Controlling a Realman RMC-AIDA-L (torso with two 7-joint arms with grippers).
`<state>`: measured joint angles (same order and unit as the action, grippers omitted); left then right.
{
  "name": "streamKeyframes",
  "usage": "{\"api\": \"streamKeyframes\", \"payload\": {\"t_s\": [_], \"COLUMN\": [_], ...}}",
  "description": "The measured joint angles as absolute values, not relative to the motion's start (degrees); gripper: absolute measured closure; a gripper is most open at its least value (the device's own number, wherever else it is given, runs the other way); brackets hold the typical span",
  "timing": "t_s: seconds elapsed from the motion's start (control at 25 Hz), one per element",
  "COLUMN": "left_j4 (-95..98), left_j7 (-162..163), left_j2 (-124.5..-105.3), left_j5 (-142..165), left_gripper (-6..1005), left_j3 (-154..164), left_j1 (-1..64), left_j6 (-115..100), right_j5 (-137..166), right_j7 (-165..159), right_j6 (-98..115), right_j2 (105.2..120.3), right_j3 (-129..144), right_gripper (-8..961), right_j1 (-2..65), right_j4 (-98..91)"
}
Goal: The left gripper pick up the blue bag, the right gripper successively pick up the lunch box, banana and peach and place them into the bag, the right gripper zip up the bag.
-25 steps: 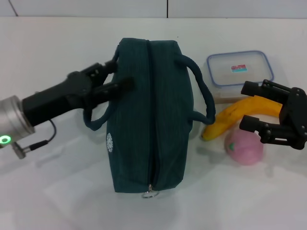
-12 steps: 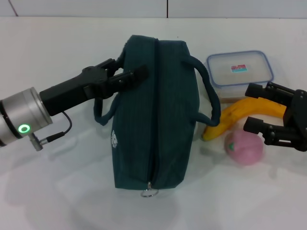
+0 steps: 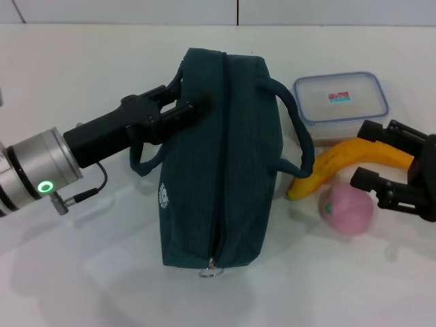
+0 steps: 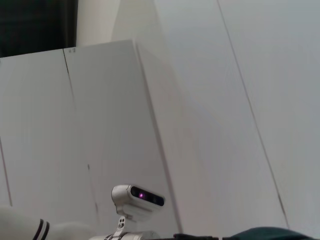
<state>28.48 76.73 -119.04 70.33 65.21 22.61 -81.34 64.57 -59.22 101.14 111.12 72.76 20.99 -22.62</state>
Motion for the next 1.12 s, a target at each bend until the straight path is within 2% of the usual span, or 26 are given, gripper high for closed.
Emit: {"api": "streamKeyframes", "payload": {"t_s": [0.2,0.44,0.64,0.88,1.12], "left_j4": [28.0,28.0,28.0,27.5,27.3], "left_j7": [77.5,77.7,75.5,74.6,75.0], "left_j2": [-119.09,-119.25,-119.29,-119.34,-119.43], "left_j5": [70.1,68.1,68.2,68.2,68.1], "left_gripper": [402,639,844,955,955], "left_j3": [65.2,65.1,64.7,64.7,64.9], "left_j1": [22.8,22.5,22.5,23.1,23.4], "left_j6": [-81.3,-81.3,-82.3,-82.9,-82.9], "right_j5": [64.5,64.4,60.4,43.6,40.5], "right_j7": [-55.8,-54.5,-54.7,-57.2,-70.5], "right_j6": [101.2,100.7,100.7,100.8,93.6], "right_j2": [112.90,114.48,115.25,116.16,116.19], "right_j3": [71.5,70.2,64.8,64.0,59.4], "right_gripper": [112,112,113,113,113], "right_j1": [19.2,18.2,20.4,23.2,23.7], "right_j4": [-22.3,-21.1,-11.2,3.3,5.0]}}
